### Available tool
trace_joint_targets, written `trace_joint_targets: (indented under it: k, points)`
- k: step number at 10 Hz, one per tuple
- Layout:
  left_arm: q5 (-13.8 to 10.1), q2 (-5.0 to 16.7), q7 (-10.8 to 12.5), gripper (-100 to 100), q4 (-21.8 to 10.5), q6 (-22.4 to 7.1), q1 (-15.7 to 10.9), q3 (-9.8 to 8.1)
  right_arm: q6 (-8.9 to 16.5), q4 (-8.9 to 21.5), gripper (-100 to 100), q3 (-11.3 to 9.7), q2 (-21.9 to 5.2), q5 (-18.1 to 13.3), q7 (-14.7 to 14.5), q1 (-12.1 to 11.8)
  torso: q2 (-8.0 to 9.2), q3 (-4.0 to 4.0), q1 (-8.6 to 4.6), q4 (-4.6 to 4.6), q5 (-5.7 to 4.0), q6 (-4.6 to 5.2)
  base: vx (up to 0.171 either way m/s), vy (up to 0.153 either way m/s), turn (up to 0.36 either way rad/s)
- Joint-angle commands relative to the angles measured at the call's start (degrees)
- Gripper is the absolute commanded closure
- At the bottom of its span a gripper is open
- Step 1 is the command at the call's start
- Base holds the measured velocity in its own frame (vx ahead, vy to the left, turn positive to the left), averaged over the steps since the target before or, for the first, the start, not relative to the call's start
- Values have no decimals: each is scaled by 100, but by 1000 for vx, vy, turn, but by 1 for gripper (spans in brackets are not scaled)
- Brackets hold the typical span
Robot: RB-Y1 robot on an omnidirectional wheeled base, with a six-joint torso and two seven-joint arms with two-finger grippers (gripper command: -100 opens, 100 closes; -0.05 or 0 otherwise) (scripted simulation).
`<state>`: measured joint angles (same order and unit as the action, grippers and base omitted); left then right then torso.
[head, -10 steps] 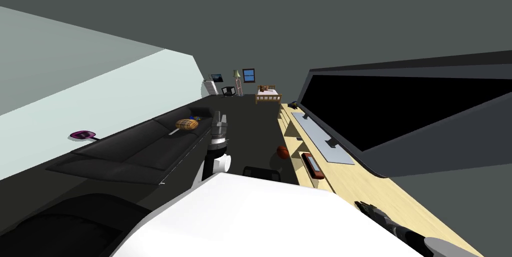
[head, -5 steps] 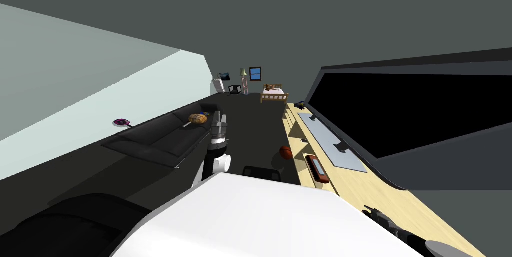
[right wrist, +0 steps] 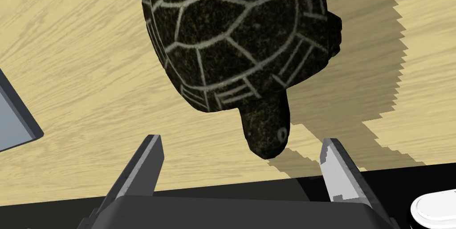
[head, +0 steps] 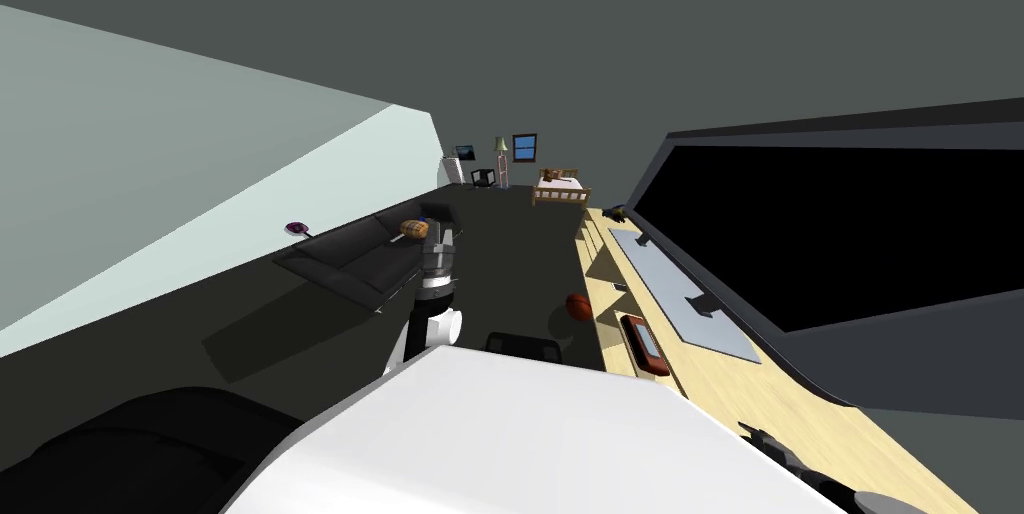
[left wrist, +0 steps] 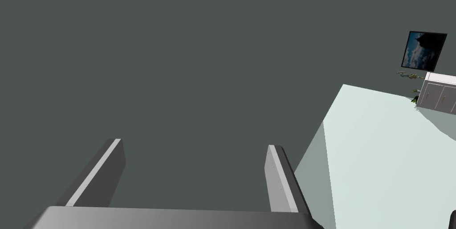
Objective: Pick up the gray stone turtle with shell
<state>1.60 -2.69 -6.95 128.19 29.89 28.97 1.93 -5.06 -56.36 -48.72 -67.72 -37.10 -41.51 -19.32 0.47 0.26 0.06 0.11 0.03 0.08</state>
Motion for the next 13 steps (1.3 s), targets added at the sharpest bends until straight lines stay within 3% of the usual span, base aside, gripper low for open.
trace_joint_targets:
  k: [1, 2, 6, 7, 8, 13]
  points:
    - [0, 0, 0, 0, 0, 0, 0, 0, 0, 0, -100, 0, 0, 0, 0, 0, 0, 0, 0, 0, 0, 0, -35, 2, 26]
    - [0, 0, 0, 0, 0, 0, 1, -1, 0, 10, 100, -5, 5, 4, 13, 5, -11, -6, -3, -2, 0, 3, -6, 1, -6]
    - [0, 0, 0, 0, 0, 0, 1, -1, -2, 8, 100, -6, 6, 4, 12, 3, -29, -16, -6, -6, 0, 2, -1, 1, -1]
    - [0, 0, 0, 0, 0, 0, 1, -1, -2, 8, 0, -6, 6, 4, 12, 3, -29, -16, -5, -6, 1, 2, 0, 0, 0]
    - [0, 0, 0, 0, 0, 0, 1, -1, 50, -164, 100, -20, -91, -37, -31, -17, -29, -16, -4, -6, 2, 2, 56, -13, -253]
    - [0, 1, 0, 0, 0, 1, 3, -1, 186, -749, 100, -42, -431, -179, -197, -101, -59, -33, 4, -11, 9, 1, 96, -3, -208]
